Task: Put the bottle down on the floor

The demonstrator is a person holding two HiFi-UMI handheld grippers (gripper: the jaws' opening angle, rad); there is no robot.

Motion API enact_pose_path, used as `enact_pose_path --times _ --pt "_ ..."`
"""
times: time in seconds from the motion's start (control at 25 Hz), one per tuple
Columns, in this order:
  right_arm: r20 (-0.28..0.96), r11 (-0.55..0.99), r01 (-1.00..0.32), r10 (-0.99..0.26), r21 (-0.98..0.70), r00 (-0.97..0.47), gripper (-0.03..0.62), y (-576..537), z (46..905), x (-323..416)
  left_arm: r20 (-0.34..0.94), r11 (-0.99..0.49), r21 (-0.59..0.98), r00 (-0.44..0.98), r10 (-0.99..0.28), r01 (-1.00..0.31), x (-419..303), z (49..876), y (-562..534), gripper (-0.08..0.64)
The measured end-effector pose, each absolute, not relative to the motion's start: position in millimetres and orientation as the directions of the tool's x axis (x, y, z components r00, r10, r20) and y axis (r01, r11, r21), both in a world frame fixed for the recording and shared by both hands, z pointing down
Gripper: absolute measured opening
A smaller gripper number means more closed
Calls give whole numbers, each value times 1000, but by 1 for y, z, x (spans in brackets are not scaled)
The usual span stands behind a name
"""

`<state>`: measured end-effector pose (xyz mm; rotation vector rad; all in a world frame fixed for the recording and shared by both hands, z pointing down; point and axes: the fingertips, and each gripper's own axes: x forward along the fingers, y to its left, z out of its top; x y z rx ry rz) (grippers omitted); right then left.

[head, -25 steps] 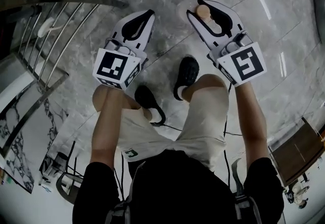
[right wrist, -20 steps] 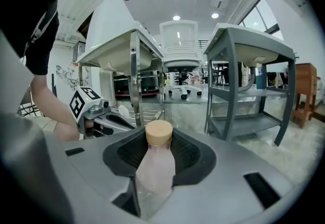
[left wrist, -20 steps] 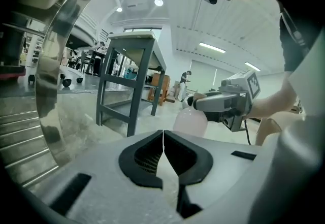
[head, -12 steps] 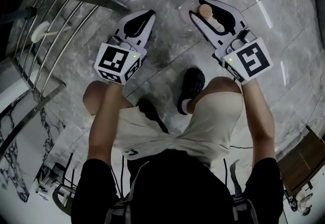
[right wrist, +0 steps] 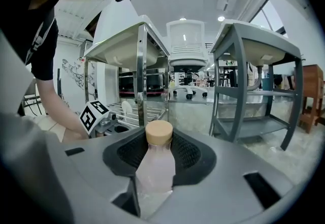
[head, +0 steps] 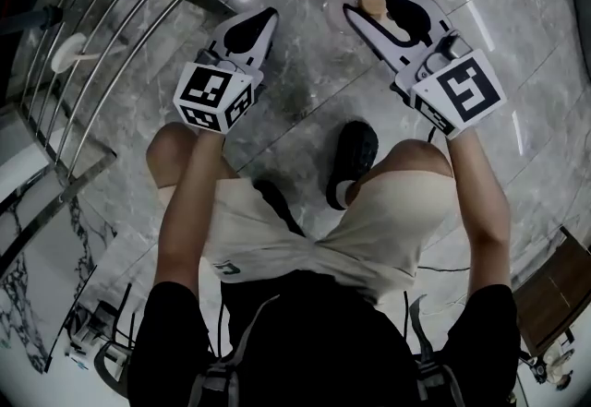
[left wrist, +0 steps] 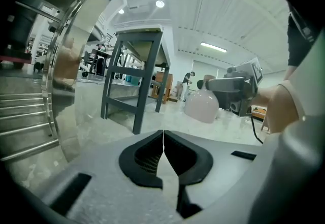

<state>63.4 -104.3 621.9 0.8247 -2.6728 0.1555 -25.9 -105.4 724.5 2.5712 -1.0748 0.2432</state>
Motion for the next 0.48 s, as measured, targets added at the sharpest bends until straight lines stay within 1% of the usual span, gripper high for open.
enact_pose_path --times 0.24,0.48 --pt "362 832 -555 -517 -2 -776 140 -106 641 55 281 -645 249 691 -666 -723 -24 734 -97 20" --pt "367 809 -587 -539 -27 -758 140 -107 666 55 243 -634 302 700 -671 -712 -29 734 -92 20"
